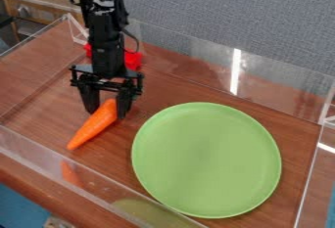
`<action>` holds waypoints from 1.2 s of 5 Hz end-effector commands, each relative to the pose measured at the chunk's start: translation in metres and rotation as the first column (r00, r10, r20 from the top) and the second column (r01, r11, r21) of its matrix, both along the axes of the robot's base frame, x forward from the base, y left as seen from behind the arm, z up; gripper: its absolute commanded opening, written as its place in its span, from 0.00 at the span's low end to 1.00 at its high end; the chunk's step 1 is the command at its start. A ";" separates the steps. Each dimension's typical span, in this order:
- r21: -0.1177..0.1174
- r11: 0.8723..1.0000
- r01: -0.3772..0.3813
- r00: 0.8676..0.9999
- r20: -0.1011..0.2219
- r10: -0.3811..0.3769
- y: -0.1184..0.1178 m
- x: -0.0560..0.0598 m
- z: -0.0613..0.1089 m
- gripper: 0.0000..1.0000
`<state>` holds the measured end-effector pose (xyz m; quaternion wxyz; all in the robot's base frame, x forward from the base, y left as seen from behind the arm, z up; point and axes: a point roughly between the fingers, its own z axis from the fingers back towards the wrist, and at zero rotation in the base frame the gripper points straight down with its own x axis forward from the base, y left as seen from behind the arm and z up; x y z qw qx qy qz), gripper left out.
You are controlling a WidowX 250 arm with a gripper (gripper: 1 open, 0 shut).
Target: Put the carrot on the right side
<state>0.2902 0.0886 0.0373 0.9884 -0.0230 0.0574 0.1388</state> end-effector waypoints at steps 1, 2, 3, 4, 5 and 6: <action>0.023 1.000 -0.007 0.997 0.079 0.005 0.004 0.012 0.031 0.00; 0.017 0.998 0.066 0.990 0.120 -0.067 -0.013 0.027 0.057 0.00; 0.006 0.986 0.167 0.973 0.161 -0.166 -0.047 0.050 0.080 0.00; -0.011 0.971 0.238 0.957 0.176 -0.232 -0.093 0.064 0.086 0.00; -0.019 0.957 0.288 0.946 0.162 -0.281 -0.141 0.078 0.075 0.00; -0.027 0.947 0.319 0.939 0.146 -0.312 -0.177 0.083 0.062 0.00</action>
